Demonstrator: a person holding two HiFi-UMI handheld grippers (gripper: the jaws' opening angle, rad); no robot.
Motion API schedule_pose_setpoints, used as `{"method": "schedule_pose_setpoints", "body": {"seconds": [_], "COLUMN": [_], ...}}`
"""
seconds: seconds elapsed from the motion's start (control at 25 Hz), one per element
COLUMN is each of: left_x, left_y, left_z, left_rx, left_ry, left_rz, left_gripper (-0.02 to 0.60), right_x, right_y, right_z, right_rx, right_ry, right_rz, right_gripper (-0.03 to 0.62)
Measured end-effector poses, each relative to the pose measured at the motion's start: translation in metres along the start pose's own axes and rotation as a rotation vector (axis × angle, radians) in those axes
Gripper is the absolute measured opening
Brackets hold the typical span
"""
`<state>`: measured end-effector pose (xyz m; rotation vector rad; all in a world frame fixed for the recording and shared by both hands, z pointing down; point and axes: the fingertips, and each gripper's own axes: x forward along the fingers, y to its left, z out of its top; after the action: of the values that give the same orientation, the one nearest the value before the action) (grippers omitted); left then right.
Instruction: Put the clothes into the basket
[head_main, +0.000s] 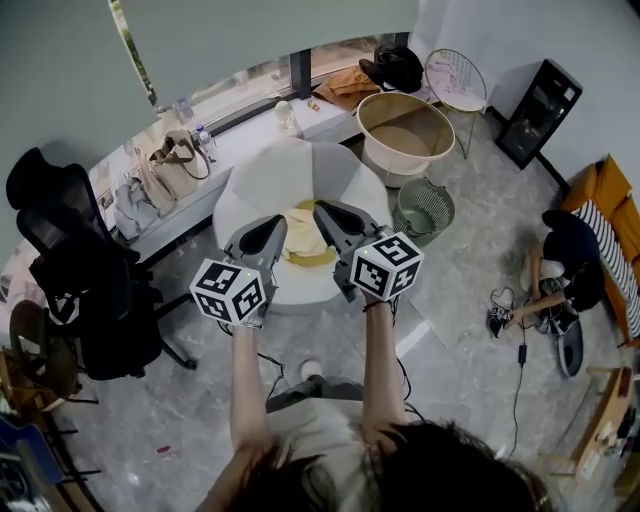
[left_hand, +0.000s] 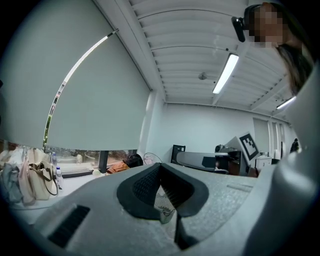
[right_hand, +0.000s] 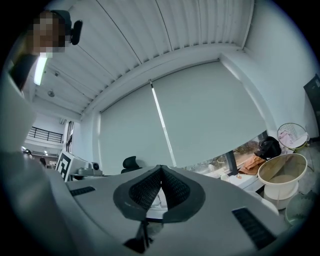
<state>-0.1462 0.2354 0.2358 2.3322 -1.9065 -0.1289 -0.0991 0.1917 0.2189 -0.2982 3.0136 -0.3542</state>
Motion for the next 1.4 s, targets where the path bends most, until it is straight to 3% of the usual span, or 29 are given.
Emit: {"method": "schedule_pose_setpoints", "body": {"seconds": [0.36,0.64,1.4], "left_x": [0.009,0.038,0.123], "left_y": [0.028,0.051,0.115], "left_z": [-0.004,-0.004,0.018], "left_rx": [-0.009,-0.035,-0.056], "left_ry": [0.010,0.022,-0.014], "left_rz": [0.015,0.038,0.161], "left_gripper": [0.011,0.011,0.011], "right_x": [0.023,0.044,0.124], "right_y": [-0.020,-0.063,-0.141], "right_z": [-0.008,-0.001,0.026], "right_rx": [0.026,0.037,0.033], "right_ry": [0.004,0.020,0.068], "right_rz": [-0.019,-0.048,0.104], "right_gripper": [0.008,0.008,0.009]}}
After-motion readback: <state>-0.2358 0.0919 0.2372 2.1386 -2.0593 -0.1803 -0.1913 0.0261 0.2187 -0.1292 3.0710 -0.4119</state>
